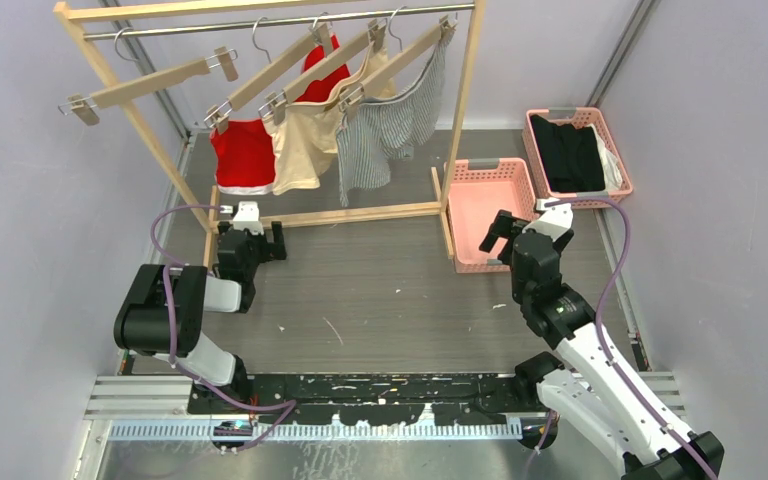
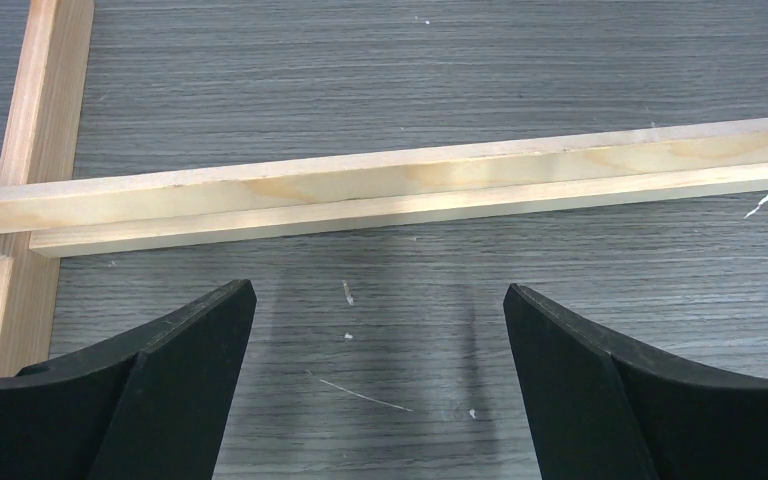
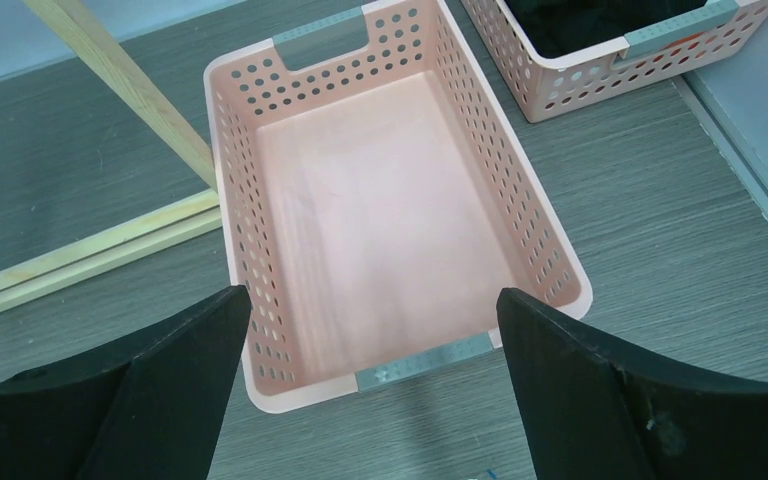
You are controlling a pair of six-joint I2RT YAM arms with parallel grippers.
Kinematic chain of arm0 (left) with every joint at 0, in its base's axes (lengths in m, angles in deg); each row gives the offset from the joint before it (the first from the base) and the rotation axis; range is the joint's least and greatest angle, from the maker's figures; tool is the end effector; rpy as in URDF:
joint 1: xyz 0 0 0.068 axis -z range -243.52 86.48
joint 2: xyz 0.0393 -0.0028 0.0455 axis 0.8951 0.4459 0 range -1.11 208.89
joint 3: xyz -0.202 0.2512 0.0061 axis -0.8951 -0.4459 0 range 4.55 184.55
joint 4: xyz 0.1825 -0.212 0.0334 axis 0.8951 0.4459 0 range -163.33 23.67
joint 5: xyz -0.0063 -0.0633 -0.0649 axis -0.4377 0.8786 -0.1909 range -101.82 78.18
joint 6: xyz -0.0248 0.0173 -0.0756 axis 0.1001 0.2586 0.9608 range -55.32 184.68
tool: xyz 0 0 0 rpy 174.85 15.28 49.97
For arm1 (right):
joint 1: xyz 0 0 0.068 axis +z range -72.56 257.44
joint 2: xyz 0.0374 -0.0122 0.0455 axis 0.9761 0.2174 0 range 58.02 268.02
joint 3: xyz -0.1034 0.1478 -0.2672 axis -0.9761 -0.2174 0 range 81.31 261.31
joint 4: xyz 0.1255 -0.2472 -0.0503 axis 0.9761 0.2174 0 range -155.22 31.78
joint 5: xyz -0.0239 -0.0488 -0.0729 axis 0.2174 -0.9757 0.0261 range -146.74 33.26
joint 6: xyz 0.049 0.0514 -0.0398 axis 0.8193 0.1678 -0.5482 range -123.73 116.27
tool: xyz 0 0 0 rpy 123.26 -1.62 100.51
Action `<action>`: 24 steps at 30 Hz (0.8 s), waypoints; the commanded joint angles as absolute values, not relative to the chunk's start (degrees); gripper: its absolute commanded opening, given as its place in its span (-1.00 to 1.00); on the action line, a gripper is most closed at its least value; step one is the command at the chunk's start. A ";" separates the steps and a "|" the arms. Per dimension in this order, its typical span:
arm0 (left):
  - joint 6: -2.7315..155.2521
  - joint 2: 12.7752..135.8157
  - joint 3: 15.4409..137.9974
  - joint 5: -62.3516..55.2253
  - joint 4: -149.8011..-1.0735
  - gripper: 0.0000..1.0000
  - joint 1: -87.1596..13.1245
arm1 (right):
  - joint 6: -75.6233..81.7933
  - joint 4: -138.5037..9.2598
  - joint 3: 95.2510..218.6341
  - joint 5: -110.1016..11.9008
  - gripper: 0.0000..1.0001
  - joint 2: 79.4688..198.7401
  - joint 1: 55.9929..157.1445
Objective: Remove the underwear clipped to the hanger
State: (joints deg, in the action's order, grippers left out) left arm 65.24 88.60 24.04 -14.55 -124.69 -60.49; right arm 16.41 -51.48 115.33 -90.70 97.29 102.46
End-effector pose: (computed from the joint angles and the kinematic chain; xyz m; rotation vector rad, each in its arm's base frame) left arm 0.3016 -0.0125 0.1512 0.0085 1.8996 0.0027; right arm 0.1730 0.0370 0.3050 0.3154 1.8167 -0.0144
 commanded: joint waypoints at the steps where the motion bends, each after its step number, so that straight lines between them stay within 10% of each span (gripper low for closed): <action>1: 64.77 87.63 25.47 -14.56 -126.50 0.96 -60.44 | 17.08 -54.67 115.36 -92.09 1.00 97.07 102.59; 24: 64.77 87.52 25.29 -14.64 -126.68 0.96 -60.44 | 16.84 -55.61 116.61 -92.27 0.99 99.22 102.62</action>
